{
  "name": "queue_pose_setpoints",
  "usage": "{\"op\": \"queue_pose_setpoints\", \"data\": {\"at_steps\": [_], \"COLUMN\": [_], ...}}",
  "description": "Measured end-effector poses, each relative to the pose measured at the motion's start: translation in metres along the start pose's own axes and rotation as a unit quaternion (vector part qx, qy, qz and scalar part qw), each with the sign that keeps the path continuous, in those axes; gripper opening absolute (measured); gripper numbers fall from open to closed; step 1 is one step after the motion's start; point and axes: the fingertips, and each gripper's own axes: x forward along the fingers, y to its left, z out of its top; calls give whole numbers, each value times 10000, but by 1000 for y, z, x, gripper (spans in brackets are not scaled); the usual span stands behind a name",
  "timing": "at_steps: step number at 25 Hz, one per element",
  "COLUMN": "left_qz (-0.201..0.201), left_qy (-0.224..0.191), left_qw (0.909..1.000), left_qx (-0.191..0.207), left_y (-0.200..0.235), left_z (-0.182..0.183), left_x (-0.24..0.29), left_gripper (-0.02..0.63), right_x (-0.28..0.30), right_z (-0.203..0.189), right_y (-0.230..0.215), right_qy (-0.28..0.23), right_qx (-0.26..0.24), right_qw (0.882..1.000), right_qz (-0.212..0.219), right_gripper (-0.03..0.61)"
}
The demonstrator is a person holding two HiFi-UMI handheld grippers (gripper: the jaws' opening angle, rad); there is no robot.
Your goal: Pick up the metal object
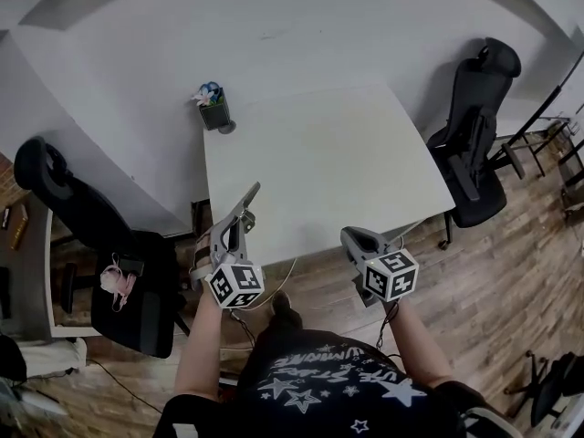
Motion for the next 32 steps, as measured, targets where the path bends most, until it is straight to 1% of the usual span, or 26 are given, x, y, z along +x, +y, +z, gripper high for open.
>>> {"op": "queue_pose_setpoints", "data": {"at_steps": [3, 5, 8, 12, 20, 28, 32], "left_qz": [37, 45, 6, -38, -42, 33, 56], "left_qy": [37, 49, 47, 77, 173, 237, 271], "left_qw": [9995, 9982, 9944, 9895, 9800, 9722, 9699], "left_qx": [-298, -596, -1055, -1445, -1982, -2330, -2420], "left_y": [-15, -24, -38, -59, -102, -129, -140], "left_z": [6, 9, 12, 12, 6, -1, -5], "left_x": [-28, -49, -79, -120, -184, -231, -249], "left_gripper": [31, 30, 29, 29, 29, 29, 29], "right_x": [-27, -44, -67, -94, -135, -162, -173], "right_z": [-9, -14, -23, -39, -82, -110, -121], "right_y": [3, 6, 14, 34, 63, 82, 91], "right_qy": [-40, -86, -145, -148, 46, 266, 338], "right_qx": [-15, -1, 12, -38, -128, -325, -365], "right_qw": [10000, 10000, 9999, 9996, 9985, 9970, 9962], "right_qz": [34, 49, 94, 247, 522, 644, 720], "right_gripper": [49, 49, 50, 49, 49, 49, 49]}}
